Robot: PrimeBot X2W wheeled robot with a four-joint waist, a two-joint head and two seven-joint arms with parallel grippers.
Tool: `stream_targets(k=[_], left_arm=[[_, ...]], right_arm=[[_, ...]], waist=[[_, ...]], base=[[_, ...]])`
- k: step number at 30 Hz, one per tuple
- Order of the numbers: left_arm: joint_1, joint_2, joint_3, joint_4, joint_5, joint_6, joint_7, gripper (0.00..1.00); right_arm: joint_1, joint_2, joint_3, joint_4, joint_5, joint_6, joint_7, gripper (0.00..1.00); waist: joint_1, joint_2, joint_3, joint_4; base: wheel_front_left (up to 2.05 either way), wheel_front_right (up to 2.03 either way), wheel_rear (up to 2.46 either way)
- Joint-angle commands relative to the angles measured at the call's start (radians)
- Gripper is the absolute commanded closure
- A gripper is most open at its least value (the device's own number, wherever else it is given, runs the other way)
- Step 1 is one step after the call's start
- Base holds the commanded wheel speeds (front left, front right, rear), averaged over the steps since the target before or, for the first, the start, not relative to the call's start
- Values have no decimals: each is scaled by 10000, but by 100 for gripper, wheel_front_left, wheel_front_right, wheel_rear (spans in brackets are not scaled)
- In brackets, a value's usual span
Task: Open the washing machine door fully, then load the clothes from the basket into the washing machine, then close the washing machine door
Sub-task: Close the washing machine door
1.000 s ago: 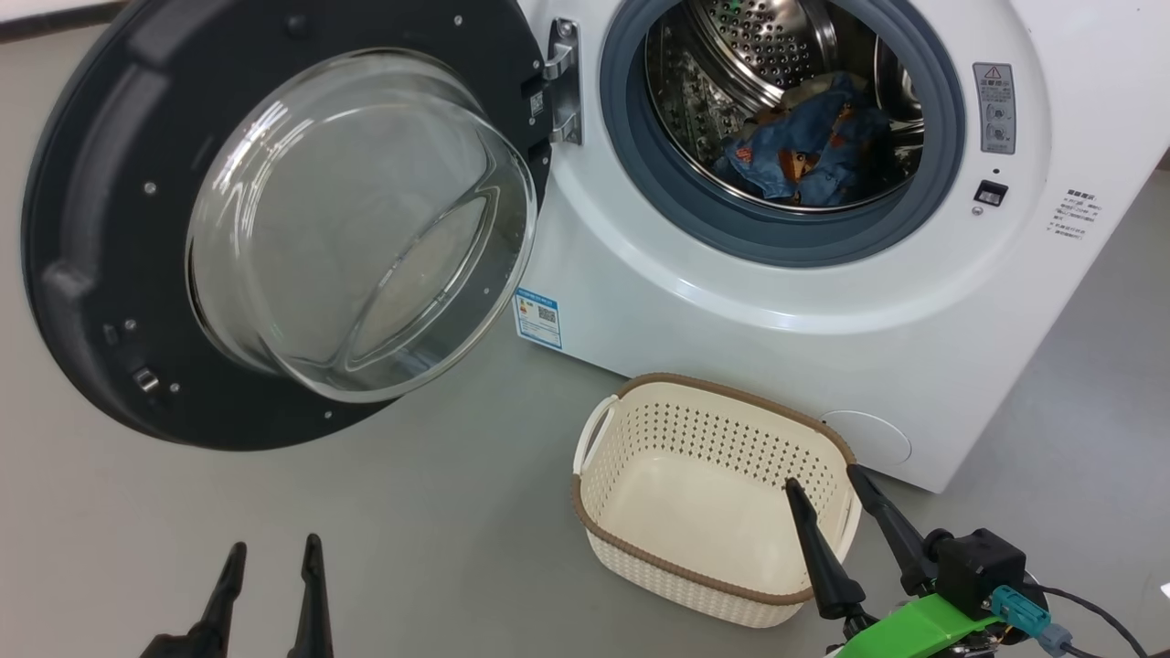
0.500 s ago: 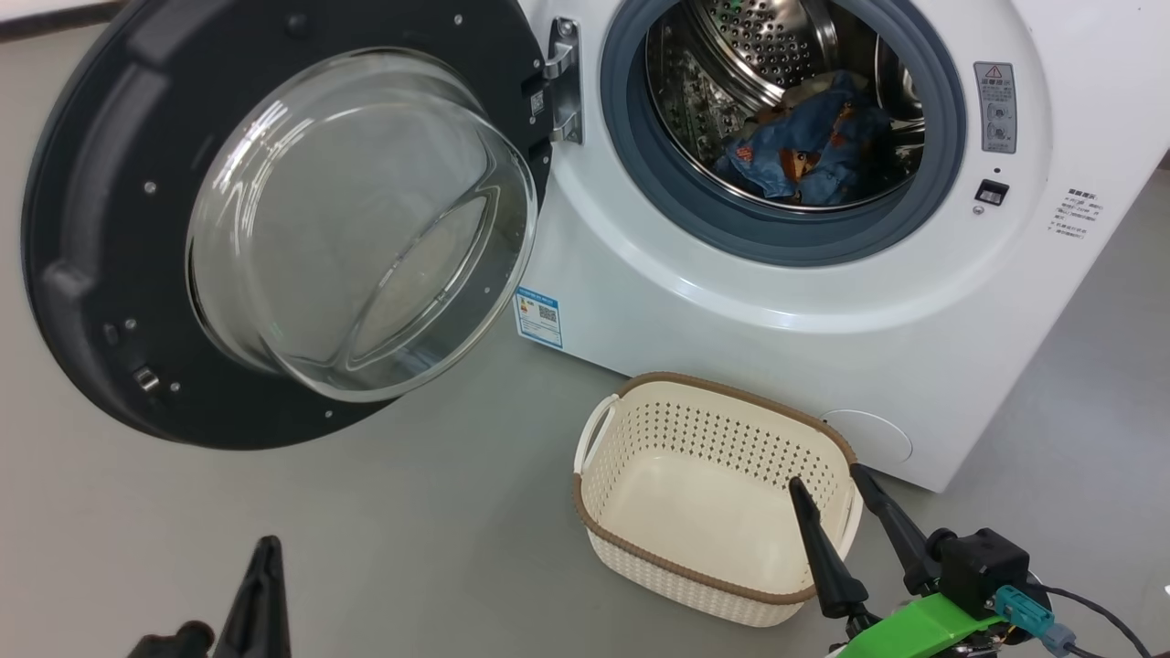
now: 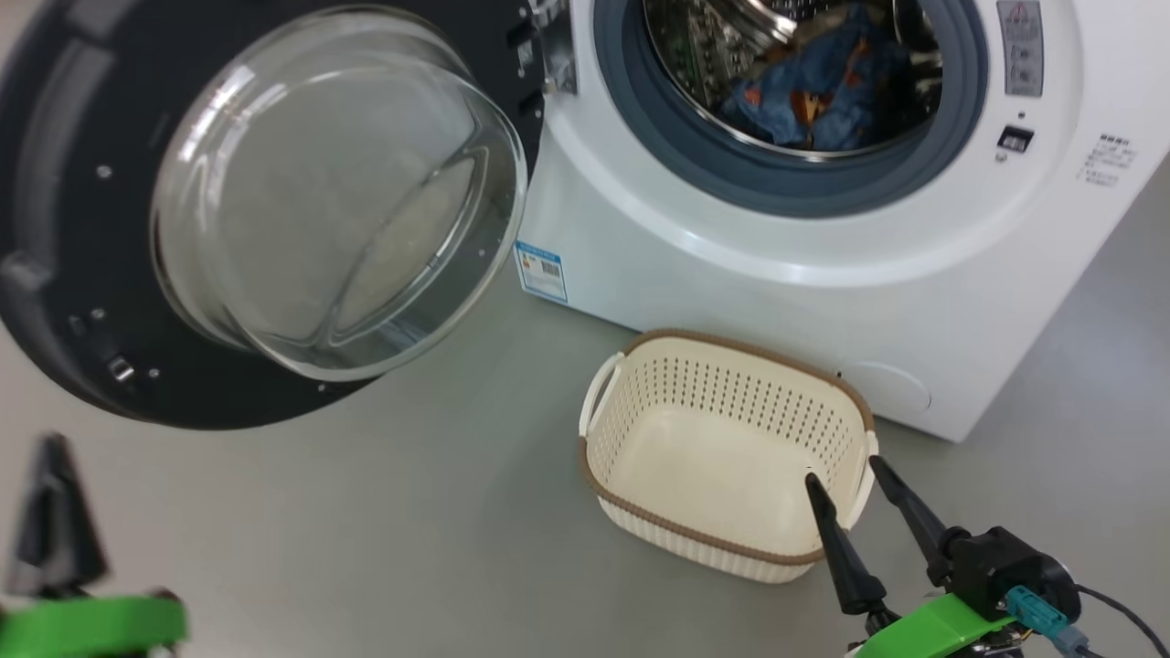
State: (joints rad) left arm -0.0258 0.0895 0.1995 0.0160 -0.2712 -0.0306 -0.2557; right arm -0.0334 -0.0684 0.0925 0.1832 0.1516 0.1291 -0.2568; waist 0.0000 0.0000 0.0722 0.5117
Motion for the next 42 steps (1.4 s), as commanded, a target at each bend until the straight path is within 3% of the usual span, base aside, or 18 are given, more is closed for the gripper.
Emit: stream_targets(k=[1, 6, 11, 19, 22, 29, 32, 35, 42], left_arm=[[-714, 445, 692, -323, -176, -32, -61, 100], [-2140, 1277, 2315, 501, -1523, 14, -42, 100], [-3827, 2395, 3448, 1857, -3067, -246, 476, 100], [-6406, 4087, 4552, 5137, -5328, -465, 2217, 100], [-7290, 4533, 5121, 6373, -6351, -328, 3087, 100], [-8119, 5591, 5342, 8158, -6865, -55, 4173, 100], [-8354, 5825, 5546, 9061, -7165, 440, 4818, 100], [-8517, 5996, 5780, 9597, -7429, 639, 5095, 100], [-8772, 5865, 5779, 10249, -7963, 213, 6449, 100]], right_arm=[[-292, -144, 308, -276, -148, 16, -49, 0], [-597, -461, 437, -448, -197, 16, 51, 0], [-818, -766, 468, -683, -212, 16, 217, 0], [-1072, -1086, 553, -994, -195, 16, 395, 0], [-1146, -1157, 645, -1027, -187, 16, 417, 0], [-1262, -1300, 771, -1101, -171, 16, 447, 0], [-1245, -1319, 802, -1090, -168, 16, 454, 0], [-1248, -1322, 911, -1069, -157, 16, 475, 0], [-1221, -1333, 912, -1045, -136, 16, 465, 0]], waist=[[0, 0, 651, -227], [0, 0, 1397, -483], [0, 0, 1946, -693], [0, 0, 2387, -998], [0, 0, 2464, -1142], [0, 0, 2622, -1397], [0, 0, 2657, -1471], [0, 0, 2672, -1547], [0, 0, 2602, -1567]], base=[[0, 0, 0], [0, 0, 0], [0, 0, 0], [0, 0, 0], [0, 0, 0], [0, 0, 0], [0, 0, 0], [0, 0, 0], [0, 0, 0]])
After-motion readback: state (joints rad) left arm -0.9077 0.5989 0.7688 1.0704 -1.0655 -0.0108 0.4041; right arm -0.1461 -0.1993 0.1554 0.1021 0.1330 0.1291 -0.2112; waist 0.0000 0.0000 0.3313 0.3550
